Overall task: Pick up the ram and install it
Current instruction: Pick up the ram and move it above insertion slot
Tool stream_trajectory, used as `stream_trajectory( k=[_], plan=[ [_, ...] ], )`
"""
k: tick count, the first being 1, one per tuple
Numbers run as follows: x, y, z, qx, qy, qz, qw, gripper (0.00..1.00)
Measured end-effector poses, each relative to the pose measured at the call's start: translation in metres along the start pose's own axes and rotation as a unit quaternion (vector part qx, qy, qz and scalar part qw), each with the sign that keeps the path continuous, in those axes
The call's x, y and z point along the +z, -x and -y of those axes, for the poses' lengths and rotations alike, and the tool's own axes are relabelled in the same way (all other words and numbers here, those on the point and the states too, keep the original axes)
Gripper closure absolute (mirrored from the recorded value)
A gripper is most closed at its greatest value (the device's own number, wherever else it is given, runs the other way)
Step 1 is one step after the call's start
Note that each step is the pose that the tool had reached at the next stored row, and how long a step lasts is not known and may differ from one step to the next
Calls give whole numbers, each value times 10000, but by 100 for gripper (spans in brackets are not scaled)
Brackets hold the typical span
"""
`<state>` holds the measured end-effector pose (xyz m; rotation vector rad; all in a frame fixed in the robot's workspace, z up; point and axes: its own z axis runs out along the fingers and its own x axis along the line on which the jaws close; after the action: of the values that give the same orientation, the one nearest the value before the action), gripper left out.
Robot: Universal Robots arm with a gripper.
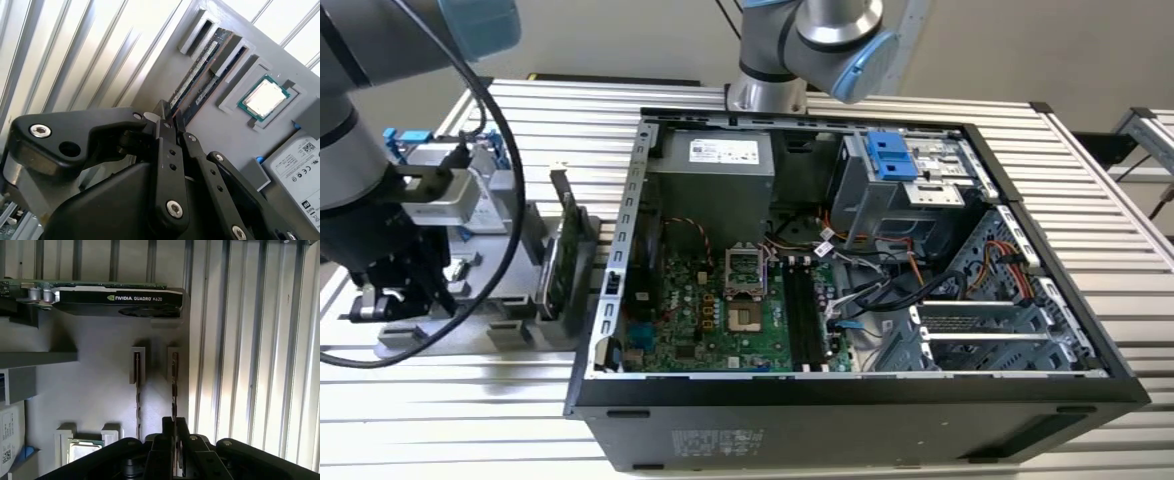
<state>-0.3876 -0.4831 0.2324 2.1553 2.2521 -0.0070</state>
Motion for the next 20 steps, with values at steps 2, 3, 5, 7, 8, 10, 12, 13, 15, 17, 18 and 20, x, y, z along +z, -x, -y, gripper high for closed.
stream_trajectory(
  k=[2, 3, 5, 7, 8, 10, 12, 13, 15, 17, 18, 20],
  plan=[
    [-27, 0, 0, 1, 2, -37, 10000, 100],
    [-40, 1, 0, 1, 2, -56, 10000, 100],
    [-66, 1, 0, 2, 4, -96, 10000, 100],
    [-93, 2, -1, 2, 6, -139, 9999, 100],
    [-107, 2, -1, 3, 7, -163, 9999, 100],
    [-135, 3, -1, 3, 8, -216, 9998, 100],
    [-159, 3, -2, 5, 12, -274, 9996, 100],
    [-171, 3, -2, 5, 13, -303, 9995, 100],
    [-198, 4, -2, 6, 15, -360, 9994, 100],
    [-229, 4, -2, 6, 18, -403, 9992, 100],
    [-244, 4, -2, 7, 17, -412, 9991, 100],
    [-275, 5, -3, 7, 18, -416, 9991, 100]
  ],
)
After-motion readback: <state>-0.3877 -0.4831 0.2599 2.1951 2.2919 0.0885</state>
